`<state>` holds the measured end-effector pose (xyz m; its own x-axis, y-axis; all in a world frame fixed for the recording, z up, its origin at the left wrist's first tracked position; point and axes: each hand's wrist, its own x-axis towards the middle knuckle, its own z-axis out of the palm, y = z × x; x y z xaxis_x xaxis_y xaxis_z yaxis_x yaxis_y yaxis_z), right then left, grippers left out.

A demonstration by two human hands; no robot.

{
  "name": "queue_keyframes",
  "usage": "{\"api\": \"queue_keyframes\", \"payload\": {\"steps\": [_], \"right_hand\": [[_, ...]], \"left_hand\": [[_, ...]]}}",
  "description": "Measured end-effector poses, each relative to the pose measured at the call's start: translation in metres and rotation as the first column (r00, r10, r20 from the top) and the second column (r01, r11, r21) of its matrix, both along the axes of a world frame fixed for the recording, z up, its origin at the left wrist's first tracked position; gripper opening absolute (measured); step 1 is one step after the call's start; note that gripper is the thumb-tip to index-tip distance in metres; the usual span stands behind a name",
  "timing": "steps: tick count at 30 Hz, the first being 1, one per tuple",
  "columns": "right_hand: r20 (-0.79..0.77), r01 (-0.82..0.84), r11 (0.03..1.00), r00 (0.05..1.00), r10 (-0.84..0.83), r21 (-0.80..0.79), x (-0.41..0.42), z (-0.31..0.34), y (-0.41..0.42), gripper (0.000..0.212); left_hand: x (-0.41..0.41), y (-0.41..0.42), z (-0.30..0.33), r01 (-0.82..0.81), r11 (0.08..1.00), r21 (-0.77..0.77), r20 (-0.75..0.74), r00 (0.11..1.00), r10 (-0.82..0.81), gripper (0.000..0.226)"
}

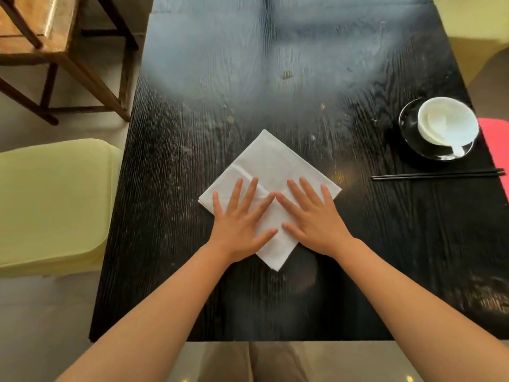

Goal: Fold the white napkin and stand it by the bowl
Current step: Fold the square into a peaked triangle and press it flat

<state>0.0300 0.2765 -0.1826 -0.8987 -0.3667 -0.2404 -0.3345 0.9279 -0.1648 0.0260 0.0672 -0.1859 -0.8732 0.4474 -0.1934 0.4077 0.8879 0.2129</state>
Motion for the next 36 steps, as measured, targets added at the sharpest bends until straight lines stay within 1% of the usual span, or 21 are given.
{"api": "queue_keyframes", "payload": {"steps": [1, 4, 6, 10, 14, 16, 18, 20, 23, 25, 27, 29, 33, 36], "right_hand": [[-0.005, 0.006, 1.0, 1.0, -0.006, -0.004, 0.003, -0.004, 0.001, 0.065], [-0.04, 0.008, 1.0, 0.999, -0.007, 0.002, 0.012, -0.011, 0.0, 0.064], [-0.067, 0.012, 1.0, 0.998, -0.012, 0.003, 0.019, -0.011, -0.002, 0.063], [-0.071, 0.048, 0.999, 0.996, -0.049, -0.015, 0.055, -0.011, -0.009, 0.061], [-0.048, 0.033, 0.999, 0.998, -0.033, -0.001, 0.101, -0.01, -0.012, 0.06], [-0.027, 0.029, 1.0, 0.999, -0.029, 0.004, 0.104, -0.01, -0.012, 0.06], [0.011, 0.028, 1.0, 1.0, -0.028, 0.0, 0.101, -0.006, -0.013, 0.061], [0.026, -0.02, 0.999, 0.999, 0.021, -0.045, 0.104, -0.005, -0.008, 0.064], [0.012, -0.161, 0.975, 0.986, 0.165, -0.154, 0.115, 0.0, 0.009, 0.069], [-0.039, -0.216, 0.958, 0.976, 0.213, -0.19, 0.114, 0.003, 0.02, 0.063], [-0.124, -0.224, 0.95, 0.972, 0.2, -0.217, 0.11, 0.001, 0.023, 0.051], [-0.216, -0.267, 0.931, 0.952, 0.215, -0.25, 0.108, -0.001, 0.021, 0.041], [-0.383, -0.44, 0.866, 0.862, 0.333, -0.238, 0.098, 0.0, 0.018, 0.026], [-0.415, -0.534, 0.818, 0.807, 0.419, -0.213, 0.093, 0.001, 0.021, 0.011]], "left_hand": [[0.002, 0.0, -0.006, -0.003, 1.0, -0.016, 0.003, 1.0, 0.003, 0.074], [0.009, -0.005, -0.015, 0.002, 1.0, 0.005, -0.033, 0.999, -0.001, 0.076], [0.013, -0.007, -0.016, 0.027, 1.0, 0.003, -0.048, 0.998, -0.027, 0.075], [0.038, -0.015, -0.013, 0.071, 0.997, 0.02, -0.057, 0.996, -0.07, 0.076], [0.083, -0.021, -0.011, 0.088, 0.995, 0.041, -0.059, 0.995, -0.085, 0.076], [0.088, -0.019, -0.009, 0.071, 0.997, 0.036, -0.054, 0.996, -0.069, 0.074], [0.087, -0.021, -0.005, 0.064, 0.997, 0.036, -0.018, 0.998, -0.063, 0.075], [0.087, -0.025, -0.003, 0.114, 0.992, 0.061, 0.002, 0.993, -0.114, 0.079], [0.09, -0.049, -0.001, 0.262, 0.949, 0.174, 0.011, 0.963, -0.268, 0.082], [0.087, -0.063, 0.003, 0.348, 0.918, 0.191, -0.019, 0.936, -0.351, 0.074], [0.082, -0.07, 0.004, 0.39, 0.903, 0.182, -0.081, 0.921, -0.381, 0.062], [0.077, -0.068, 0.006, 0.424, 0.89, 0.166, -0.133, 0.904, -0.406, 0.051], [0.066, -0.059, 0.01, 0.536, 0.838, 0.106, -0.225, 0.833, -0.505, 0.041], [0.06, -0.058, 0.01, 0.609, 0.789, 0.082, -0.294, 0.771, -0.564, 0.025]]}}
